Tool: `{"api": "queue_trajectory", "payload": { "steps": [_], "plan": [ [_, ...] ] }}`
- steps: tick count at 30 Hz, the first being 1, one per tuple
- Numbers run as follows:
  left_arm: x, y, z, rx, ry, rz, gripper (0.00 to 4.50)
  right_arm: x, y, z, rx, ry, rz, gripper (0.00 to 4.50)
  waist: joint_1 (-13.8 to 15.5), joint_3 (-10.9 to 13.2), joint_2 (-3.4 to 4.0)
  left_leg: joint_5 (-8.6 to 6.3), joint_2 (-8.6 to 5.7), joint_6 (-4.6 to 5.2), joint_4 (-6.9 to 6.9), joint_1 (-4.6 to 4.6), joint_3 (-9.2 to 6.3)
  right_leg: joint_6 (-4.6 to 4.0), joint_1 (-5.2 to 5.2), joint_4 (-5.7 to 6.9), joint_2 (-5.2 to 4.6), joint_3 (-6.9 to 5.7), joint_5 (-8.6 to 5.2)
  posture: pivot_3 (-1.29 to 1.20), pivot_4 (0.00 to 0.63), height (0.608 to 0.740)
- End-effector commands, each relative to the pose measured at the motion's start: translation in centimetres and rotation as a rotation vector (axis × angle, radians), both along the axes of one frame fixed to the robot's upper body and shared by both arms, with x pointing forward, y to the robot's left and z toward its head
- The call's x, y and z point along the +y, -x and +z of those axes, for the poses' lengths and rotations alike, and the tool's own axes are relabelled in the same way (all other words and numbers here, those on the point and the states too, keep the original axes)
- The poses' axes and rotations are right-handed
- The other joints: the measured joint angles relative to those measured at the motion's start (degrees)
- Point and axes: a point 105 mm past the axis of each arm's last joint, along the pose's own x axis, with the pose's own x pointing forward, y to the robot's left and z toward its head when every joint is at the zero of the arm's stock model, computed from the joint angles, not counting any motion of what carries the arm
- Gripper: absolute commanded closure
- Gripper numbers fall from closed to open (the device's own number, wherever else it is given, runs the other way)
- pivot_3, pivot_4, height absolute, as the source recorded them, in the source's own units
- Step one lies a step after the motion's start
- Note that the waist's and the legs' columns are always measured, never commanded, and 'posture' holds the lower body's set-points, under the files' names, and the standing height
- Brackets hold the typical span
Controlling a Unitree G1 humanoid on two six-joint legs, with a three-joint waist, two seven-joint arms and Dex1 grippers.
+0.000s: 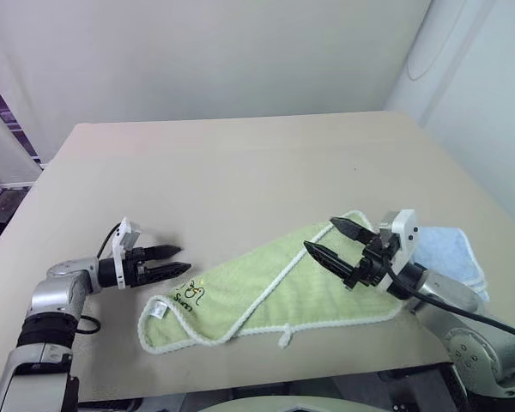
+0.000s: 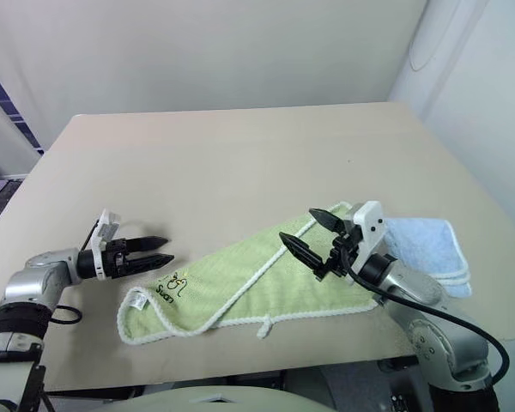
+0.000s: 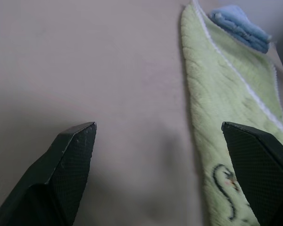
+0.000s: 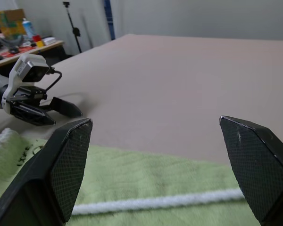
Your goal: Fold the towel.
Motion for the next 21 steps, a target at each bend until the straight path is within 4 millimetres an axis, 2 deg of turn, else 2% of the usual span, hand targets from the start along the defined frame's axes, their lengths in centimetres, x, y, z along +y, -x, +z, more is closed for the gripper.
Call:
{"api": "queue_trajectory", "payload": {
  "steps": [1, 5, 10, 14, 19, 21],
  "plan": [
    [-0.5, 0.5, 1.5, -0.047, 0.029, -0.019, 0.02, 0.3, -1.1, 0.0, -0.055, 0.072, -0.002, 0.00, 0.0, 0.0, 0.01, 0.00, 0.00, 0.00, 0.00, 0.02, 0.00, 0.00, 0.03, 0.00, 0.00, 0.00, 0.00, 0.00, 0.000, 0.740],
    [-1.0, 1.5, 1.6, -0.053, 0.025, -0.058, 0.02, 0.4, -1.8, 0.5, -0.075, 0.045, -0.031, 0.00, 0.1, 0.0, 0.02, 0.00, 0.00, 0.00, 0.02, 0.03, 0.00, -0.02, 0.05, 0.00, -0.02, 0.00, 0.00, 0.00, 0.000, 0.740],
    [-1.6, 0.4, 2.4, -0.103, 0.030, -0.058, 0.02, -0.6, -1.9, 0.5, -0.071, 0.047, -0.083, 0.00, 0.2, 0.0, 0.02, 0.00, 0.00, 0.00, 0.02, 0.02, 0.00, -0.03, 0.05, 0.00, -0.02, -0.01, 0.00, 0.00, 0.000, 0.740],
    [-2.7, -0.6, 2.6, -0.160, -0.004, -0.102, 0.02, -2.9, -2.5, -0.1, -0.033, 0.103, -0.177, 0.00, 0.2, 0.0, 0.02, 0.00, -0.02, -0.01, 0.05, 0.03, 0.01, -0.03, 0.08, 0.00, -0.03, -0.02, 0.01, 0.00, 0.000, 0.740],
    [-4.6, -1.0, 3.6, -0.205, 0.023, -0.179, 0.02, -5.9, -3.6, -2.2, 0.033, 0.272, -0.281, 0.00, -0.1, 0.0, 0.06, 0.00, -0.02, -0.01, 0.03, 0.03, 0.04, -0.04, 0.04, -0.01, -0.01, -0.01, 0.02, 0.00, 0.000, 0.740],
    [-5.5, -1.0, 3.9, -0.213, 0.022, -0.217, 0.02, -7.6, -4.4, -2.5, 0.044, 0.299, -0.352, 0.00, -0.1, 0.0, 0.06, 0.00, -0.01, 0.00, 0.04, 0.03, 0.04, -0.04, 0.04, 0.00, 0.01, -0.01, 0.02, 0.00, 0.000, 0.740]
  ]
}}
